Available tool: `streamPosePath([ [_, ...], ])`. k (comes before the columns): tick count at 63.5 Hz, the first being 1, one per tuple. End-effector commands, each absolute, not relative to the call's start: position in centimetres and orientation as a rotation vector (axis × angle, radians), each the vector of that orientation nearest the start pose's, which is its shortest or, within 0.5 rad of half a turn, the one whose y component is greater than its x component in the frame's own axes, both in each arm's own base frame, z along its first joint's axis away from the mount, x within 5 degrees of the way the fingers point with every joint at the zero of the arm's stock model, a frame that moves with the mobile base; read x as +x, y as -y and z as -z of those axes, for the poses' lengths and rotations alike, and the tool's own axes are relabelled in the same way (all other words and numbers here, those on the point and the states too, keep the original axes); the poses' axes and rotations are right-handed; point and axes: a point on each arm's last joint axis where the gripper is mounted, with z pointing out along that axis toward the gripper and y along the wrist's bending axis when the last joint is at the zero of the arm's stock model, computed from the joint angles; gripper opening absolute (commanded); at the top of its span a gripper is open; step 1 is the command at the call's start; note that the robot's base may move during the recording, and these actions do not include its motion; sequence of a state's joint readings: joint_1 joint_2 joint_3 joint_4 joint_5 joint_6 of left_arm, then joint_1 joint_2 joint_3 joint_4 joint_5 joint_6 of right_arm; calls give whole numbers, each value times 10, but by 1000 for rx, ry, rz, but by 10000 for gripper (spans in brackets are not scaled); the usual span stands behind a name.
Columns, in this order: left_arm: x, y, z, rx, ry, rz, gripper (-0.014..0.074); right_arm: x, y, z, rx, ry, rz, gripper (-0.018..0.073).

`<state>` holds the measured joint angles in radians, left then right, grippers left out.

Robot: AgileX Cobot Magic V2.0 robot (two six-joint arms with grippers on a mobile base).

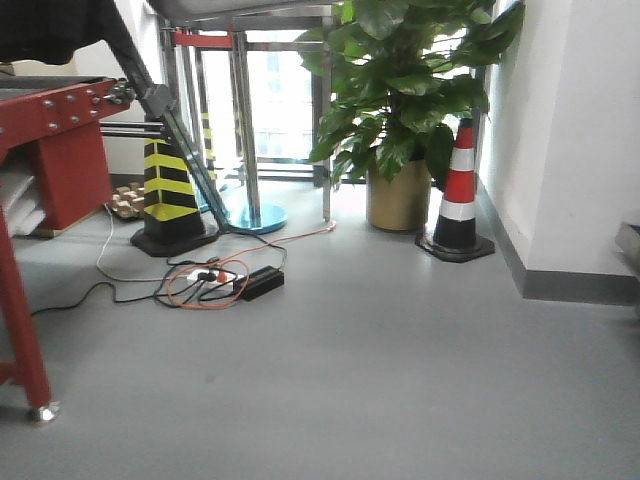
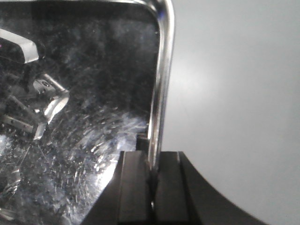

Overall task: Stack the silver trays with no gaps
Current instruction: 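Drive the base along the aisle carrying the tray in both grippers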

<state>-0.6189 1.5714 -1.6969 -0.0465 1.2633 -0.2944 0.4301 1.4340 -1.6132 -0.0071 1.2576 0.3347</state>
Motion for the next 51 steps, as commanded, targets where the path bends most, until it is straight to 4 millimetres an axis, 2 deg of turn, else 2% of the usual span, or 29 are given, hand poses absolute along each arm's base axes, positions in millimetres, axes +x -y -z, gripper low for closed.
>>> streamPosePath([
  [1,243,194,-417,512,-2626,475,-48,241,-119,-436,-157,-2595,-363,55],
  [51,243,194,-417,511,-2625,473,-48,242,-119,-436,-156,-2586,-366,55],
])
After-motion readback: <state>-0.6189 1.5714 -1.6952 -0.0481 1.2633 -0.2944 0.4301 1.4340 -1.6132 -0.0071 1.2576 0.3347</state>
